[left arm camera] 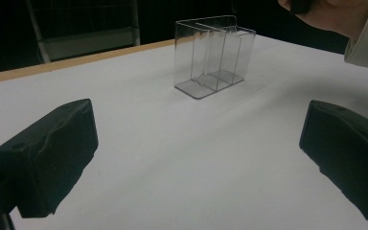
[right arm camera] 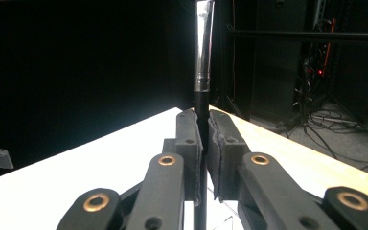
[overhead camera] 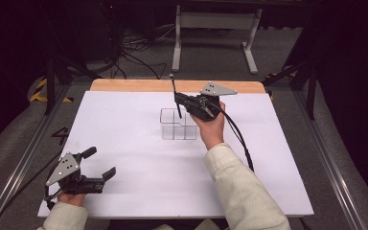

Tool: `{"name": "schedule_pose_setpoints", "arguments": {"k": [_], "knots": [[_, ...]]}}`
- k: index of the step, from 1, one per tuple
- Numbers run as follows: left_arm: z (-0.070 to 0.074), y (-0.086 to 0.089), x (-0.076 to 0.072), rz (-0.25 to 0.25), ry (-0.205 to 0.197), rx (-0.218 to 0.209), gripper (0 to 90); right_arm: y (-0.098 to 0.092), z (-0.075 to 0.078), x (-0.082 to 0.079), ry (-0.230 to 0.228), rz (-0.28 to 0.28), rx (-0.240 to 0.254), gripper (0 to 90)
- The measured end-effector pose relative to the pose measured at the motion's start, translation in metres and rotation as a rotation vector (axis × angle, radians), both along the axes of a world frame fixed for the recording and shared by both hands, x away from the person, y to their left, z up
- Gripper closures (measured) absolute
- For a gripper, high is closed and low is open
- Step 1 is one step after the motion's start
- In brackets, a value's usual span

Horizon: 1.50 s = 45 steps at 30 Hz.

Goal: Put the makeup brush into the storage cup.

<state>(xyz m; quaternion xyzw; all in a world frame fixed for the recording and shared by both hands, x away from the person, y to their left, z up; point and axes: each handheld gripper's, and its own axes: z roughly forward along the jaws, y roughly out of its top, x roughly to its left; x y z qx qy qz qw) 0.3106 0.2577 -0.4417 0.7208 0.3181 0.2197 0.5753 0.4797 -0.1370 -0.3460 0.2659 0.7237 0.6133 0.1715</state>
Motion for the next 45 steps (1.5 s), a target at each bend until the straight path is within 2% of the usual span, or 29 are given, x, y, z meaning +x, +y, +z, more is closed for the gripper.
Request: {"name": "schedule_pose_setpoints", "arguments": {"k": [16,37,45], "knots": [[0.0,0.0,0.0,-0.003,0.005,0.001,0.2,-0.001,-0.024,0.007,0.054,-0.033,-0.018,83.7],[0.0,0.0,0.0,-0.004,0.001,0.006,0.3,-0.004,-0.045,0.009,0.108,-0.054,-0.038,83.6],[0.0,0.0,0.0,-0.003,-0.001,0.005,0.4,-0.005,-0.047,0.009,0.116,-0.054,-0.038,83.4]]}}
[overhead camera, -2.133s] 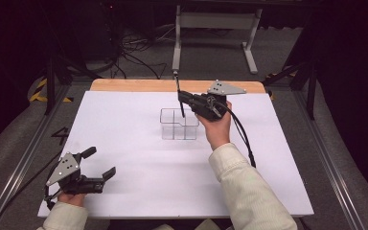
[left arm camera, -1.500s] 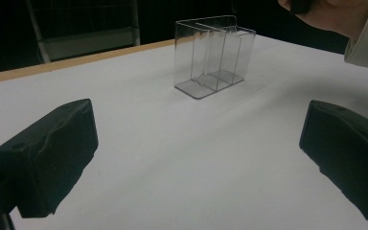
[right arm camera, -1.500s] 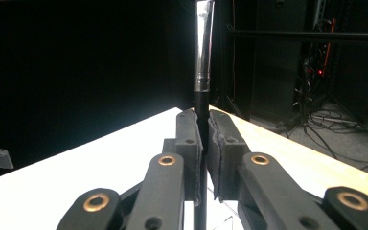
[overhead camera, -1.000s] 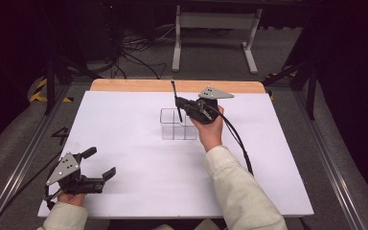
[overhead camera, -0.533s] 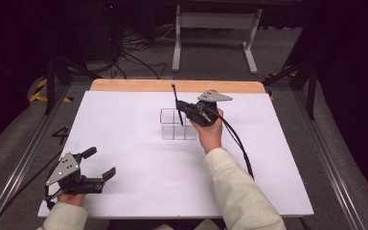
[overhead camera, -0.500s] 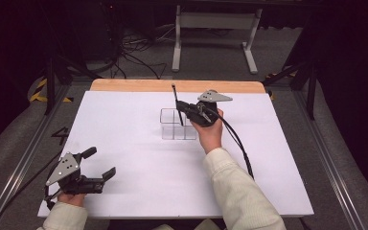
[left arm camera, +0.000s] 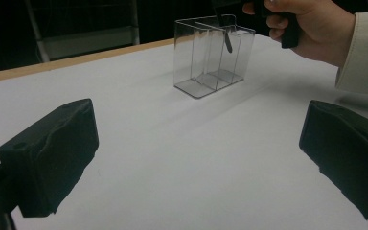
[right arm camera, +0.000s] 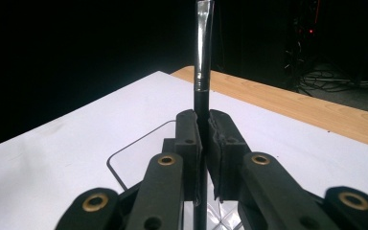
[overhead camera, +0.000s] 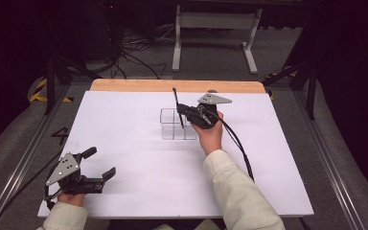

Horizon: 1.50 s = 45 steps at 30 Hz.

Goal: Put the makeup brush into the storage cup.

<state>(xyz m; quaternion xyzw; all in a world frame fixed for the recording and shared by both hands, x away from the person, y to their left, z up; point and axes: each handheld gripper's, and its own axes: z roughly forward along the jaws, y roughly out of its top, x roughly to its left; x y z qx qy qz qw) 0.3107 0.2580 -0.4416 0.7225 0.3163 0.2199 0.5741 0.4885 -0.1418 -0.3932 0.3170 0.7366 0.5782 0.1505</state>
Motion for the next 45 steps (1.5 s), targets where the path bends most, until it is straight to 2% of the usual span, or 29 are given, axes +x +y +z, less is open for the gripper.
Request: {"name": "schedule_pose_setpoints", "arguments": {"k": [3,4,5,6,9,12,15,17,19,22,29,33,39,45], "knots": [[0.0,0.0,0.0,0.0,0.0,-0.001,0.4,-0.001,0.0,-0.001,0.004,0.001,-0.002,78.9],[0.0,0.0,0.0,-0.001,0.001,-0.003,0.4,-0.001,0.001,-0.001,0.002,0.0,0.002,72.5],[0.0,0.0,0.0,0.0,0.0,-0.002,0.4,-0.004,0.002,-0.002,-0.002,0.001,0.023,58.3],[0.0,0.0,0.0,-0.001,0.001,-0.003,0.4,-0.004,0.002,-0.002,-0.002,0.001,0.023,58.3],[0.0,0.0,0.0,0.0,0.001,-0.005,0.4,-0.01,0.006,-0.006,-0.011,0.001,0.056,43.2],[0.0,0.0,0.0,0.0,0.001,-0.005,0.4,-0.016,0.011,-0.01,-0.018,-0.001,0.069,32.8],[0.0,0.0,0.0,-0.001,0.0,-0.003,0.4,-0.02,0.017,-0.015,-0.02,0.002,0.061,23.1],[0.001,0.0,0.0,-0.001,-0.002,-0.004,0.4,-0.024,0.022,-0.02,-0.043,0.012,0.043,16.2],[0.001,0.0,0.0,-0.001,-0.002,-0.006,0.4,-0.024,0.024,-0.022,-0.05,0.015,0.039,14.9],[0.001,0.0,0.0,-0.003,-0.003,-0.005,0.4,-0.032,0.033,-0.034,-0.083,0.031,0.032,9.5],[0.002,0.0,-0.001,-0.005,-0.006,-0.006,0.4,-0.048,0.044,-0.048,-0.087,0.083,0.048,0.9],[0.003,0.0,0.0,-0.006,-0.01,-0.012,0.4,-0.061,0.049,-0.059,-0.092,0.104,0.039,0.1],[0.005,0.0,-0.001,-0.02,-0.014,-0.018,0.3,-0.077,0.057,-0.075,-0.122,0.125,0.009,0.0],[0.007,0.002,-0.001,-0.03,-0.024,-0.024,0.2,-0.087,0.057,-0.084,-0.131,0.131,-0.005,0.0]]}}
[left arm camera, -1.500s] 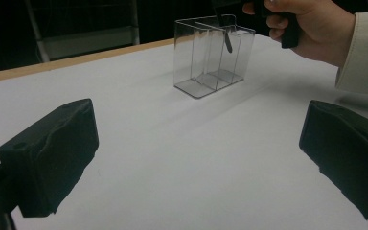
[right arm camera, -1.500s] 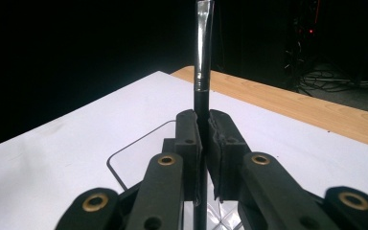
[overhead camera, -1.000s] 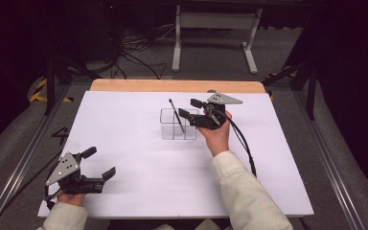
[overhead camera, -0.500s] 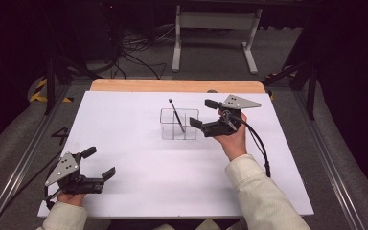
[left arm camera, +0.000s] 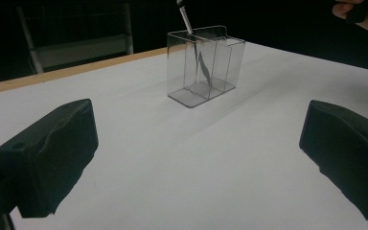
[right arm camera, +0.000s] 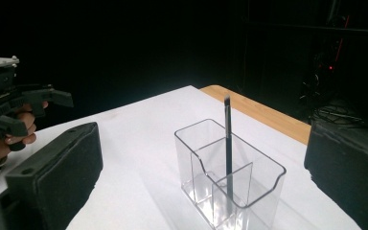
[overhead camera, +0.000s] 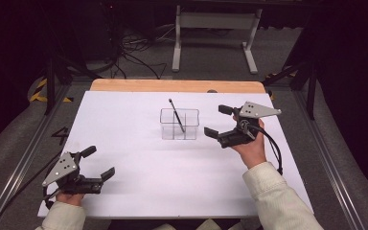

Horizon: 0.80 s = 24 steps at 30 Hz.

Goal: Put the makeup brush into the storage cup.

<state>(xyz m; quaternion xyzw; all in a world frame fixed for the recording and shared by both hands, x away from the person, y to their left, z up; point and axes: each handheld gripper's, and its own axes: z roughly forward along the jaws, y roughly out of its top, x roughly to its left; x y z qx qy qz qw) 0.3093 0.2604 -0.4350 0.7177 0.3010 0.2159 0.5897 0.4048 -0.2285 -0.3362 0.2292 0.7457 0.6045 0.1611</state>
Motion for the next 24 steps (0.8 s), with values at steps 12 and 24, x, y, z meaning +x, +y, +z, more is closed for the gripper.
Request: {"name": "schedule_pose_setpoints", "arguments": {"k": [12,24], "knots": [[0.001,0.001,-0.001,-0.018,0.001,-0.005,0.2,-0.023,-0.006,-0.02,-0.058,0.013,-0.038,0.0],[0.001,0.001,-0.002,-0.032,-0.003,-0.029,0.1,-0.044,-0.023,-0.035,-0.064,0.002,-0.028,0.0]]}}
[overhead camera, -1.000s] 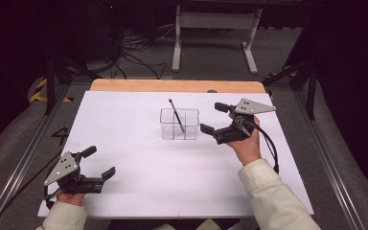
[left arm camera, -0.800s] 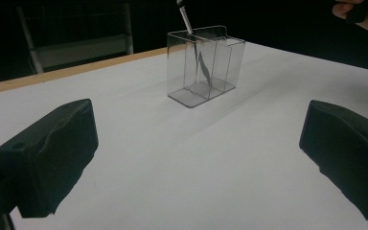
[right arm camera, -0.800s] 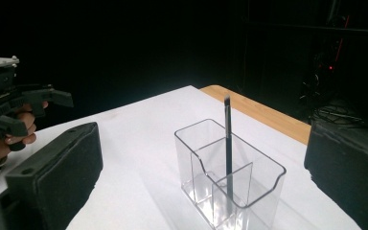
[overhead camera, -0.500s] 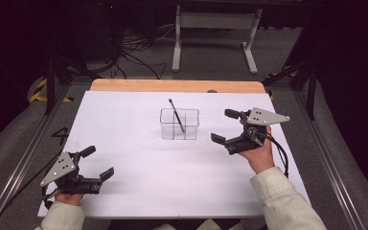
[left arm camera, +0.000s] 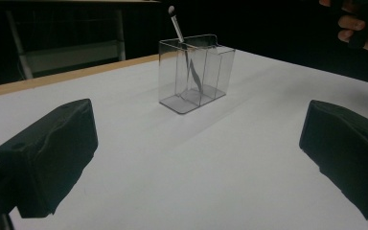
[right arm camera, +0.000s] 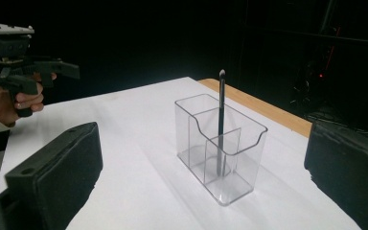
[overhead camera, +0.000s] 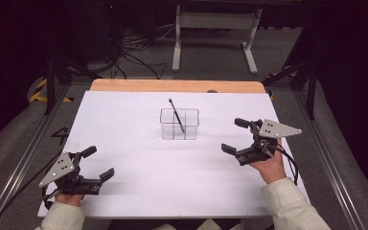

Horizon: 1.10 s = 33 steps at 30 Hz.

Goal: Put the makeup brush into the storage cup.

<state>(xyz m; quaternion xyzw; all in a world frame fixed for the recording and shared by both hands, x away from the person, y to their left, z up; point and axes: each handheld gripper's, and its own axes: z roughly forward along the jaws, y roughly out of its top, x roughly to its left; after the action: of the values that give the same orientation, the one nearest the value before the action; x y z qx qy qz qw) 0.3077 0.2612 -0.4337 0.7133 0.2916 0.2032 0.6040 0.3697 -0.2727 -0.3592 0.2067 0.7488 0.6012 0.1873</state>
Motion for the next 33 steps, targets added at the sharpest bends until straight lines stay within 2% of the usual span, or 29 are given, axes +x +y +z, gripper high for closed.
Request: {"name": "schedule_pose_setpoints", "arguments": {"k": [6,14,21,22,25,28,30,33], "knots": [[0.0,0.0,0.0,0.0,0.001,-0.001,0.1,-0.005,-0.016,-0.005,-0.005,-0.021,-0.022,0.0],[-0.003,-0.001,0.001,-0.011,-0.002,-0.009,0.1,-0.012,-0.037,-0.011,0.023,-0.045,0.008,0.0],[-0.005,-0.002,0.001,-0.029,-0.008,-0.005,0.0,-0.017,-0.057,-0.015,0.043,-0.058,0.005,0.1],[-0.005,-0.002,0.001,-0.028,0.001,-0.016,0.0,-0.017,-0.06,-0.015,0.042,-0.056,0.009,0.1],[-0.007,0.0,0.002,-0.02,-0.009,-0.025,0.0,-0.019,-0.067,-0.017,0.054,-0.064,0.01,0.1],[-0.009,0.003,0.002,0.001,-0.013,-0.056,0.0,-0.02,-0.07,-0.019,0.051,-0.069,0.018,0.0],[-0.011,0.006,0.001,-0.003,-0.015,-0.073,0.0,-0.02,-0.074,-0.02,0.057,-0.071,0.018,0.1],[-0.012,0.006,0.001,-0.005,-0.019,-0.075,0.1,-0.021,-0.079,-0.022,0.064,-0.077,0.013,0.1]]}}
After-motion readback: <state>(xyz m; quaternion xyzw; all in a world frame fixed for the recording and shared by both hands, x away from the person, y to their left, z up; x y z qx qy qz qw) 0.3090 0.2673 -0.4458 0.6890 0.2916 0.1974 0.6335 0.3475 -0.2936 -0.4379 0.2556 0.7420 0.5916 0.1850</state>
